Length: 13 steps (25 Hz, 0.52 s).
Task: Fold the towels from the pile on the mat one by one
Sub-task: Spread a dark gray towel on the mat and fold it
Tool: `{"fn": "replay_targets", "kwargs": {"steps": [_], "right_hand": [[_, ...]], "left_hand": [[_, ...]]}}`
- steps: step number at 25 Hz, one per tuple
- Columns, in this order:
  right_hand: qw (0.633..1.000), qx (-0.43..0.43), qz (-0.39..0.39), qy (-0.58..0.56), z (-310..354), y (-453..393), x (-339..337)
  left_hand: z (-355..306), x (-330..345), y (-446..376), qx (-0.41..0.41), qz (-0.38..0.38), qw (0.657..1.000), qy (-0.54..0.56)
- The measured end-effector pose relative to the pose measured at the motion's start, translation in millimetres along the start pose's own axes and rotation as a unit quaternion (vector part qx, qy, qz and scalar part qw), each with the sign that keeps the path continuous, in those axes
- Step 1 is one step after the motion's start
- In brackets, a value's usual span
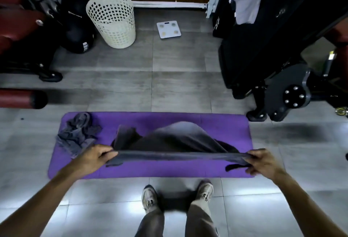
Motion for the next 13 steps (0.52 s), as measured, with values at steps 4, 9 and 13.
{"fn": "replay_targets", "kwargs": {"steps": [4, 9, 13], "right_hand": [[0.997, -0.012, -0.039, 0.063, -1.2, -1.2, -11.1], [0.977, 0.073, -0.123, -0.156, -4.1, -79.2, 11.2], [0.943, 0.055, -0.124, -0.305, -1.0, -216.4, 52.0]], "left_hand": [[17.2, -6.1, -2.6, -0.010, -0.011, 0.998, -0.066], [41.9, 17.9, -52.3, -0.313, -0.190, 0.831, 0.419], [96.7, 68.4, -142.0, -0.347, -0.282, 0.748, 0.491]]}}
Point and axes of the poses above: each hand's wrist, its own y-axis away from the middle knuckle, its own x-axis out of the palm, z = x × y, the point moved 4 cm from there along -y, towards the middle knuckle, and after that the axes turned 1 degree about -x, right-handed, at the moved point
